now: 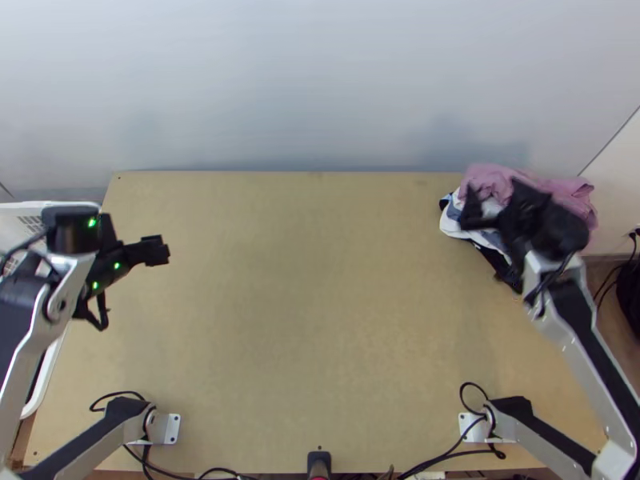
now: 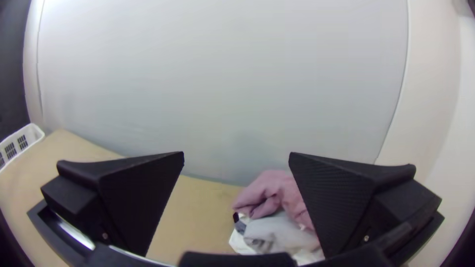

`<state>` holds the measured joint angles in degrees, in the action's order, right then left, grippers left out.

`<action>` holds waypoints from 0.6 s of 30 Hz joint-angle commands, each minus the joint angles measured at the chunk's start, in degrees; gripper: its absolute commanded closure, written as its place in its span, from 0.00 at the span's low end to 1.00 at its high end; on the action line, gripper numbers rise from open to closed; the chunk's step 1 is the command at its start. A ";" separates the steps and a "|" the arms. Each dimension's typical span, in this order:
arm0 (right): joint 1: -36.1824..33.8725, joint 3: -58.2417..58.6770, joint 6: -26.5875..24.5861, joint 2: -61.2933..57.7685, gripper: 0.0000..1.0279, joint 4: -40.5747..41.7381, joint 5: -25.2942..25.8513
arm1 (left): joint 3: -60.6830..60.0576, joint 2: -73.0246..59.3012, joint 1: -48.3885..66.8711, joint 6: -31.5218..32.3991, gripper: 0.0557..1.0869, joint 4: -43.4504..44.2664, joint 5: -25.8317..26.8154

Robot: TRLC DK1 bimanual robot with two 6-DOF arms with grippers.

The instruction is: Fold the t-shirt

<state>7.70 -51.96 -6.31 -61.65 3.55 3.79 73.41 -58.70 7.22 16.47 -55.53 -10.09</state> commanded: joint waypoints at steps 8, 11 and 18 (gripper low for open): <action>13.74 34.21 -2.31 23.42 0.04 13.06 9.57 | -32.71 30.13 -1.16 -7.59 0.05 18.09 -14.79; 13.83 39.92 -5.47 29.92 0.04 13.15 9.57 | -39.74 36.11 -2.30 -9.97 0.05 19.84 -14.79; 12.25 50.38 -10.48 43.28 0.04 13.24 9.66 | -52.49 42.61 -6.34 -16.38 0.05 33.12 -13.91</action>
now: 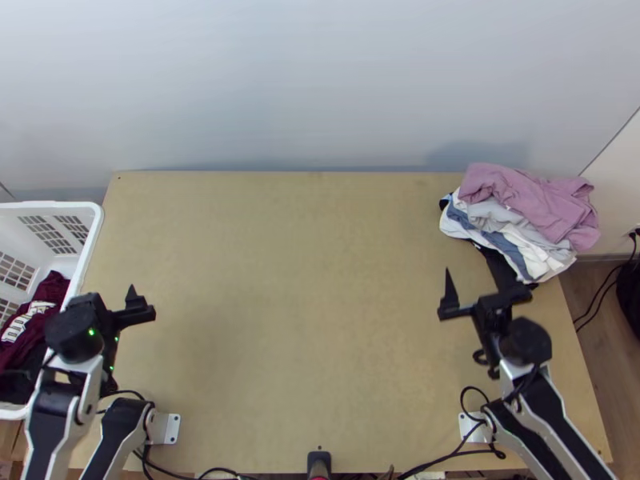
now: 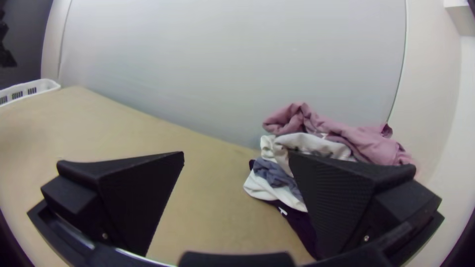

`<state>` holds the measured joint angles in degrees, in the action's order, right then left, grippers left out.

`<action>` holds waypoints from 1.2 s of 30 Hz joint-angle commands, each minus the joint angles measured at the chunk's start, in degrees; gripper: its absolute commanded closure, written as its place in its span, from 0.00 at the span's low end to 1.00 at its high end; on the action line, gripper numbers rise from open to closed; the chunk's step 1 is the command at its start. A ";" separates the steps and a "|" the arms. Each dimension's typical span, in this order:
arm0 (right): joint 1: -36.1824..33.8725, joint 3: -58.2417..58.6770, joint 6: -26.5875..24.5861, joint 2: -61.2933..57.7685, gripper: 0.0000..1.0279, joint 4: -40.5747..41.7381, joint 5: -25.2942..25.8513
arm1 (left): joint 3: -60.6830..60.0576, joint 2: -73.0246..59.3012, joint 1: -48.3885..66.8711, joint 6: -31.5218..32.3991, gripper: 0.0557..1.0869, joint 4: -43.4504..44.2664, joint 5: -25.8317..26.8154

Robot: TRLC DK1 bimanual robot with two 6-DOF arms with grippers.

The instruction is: Fold the t-shirt

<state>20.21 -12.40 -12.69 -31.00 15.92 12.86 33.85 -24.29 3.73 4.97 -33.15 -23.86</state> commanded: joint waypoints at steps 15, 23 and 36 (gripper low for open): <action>-1.93 12.32 -1.73 31.09 0.04 -13.46 1.90 | -30.59 21.13 1.20 3.20 0.05 23.13 1.18; -1.57 12.32 0.38 31.09 0.04 -13.46 1.90 | -30.59 24.38 0.23 3.29 0.05 23.04 1.18; -1.57 12.32 0.38 31.09 0.04 -13.46 1.90 | -30.59 24.29 0.23 3.29 0.05 23.04 1.18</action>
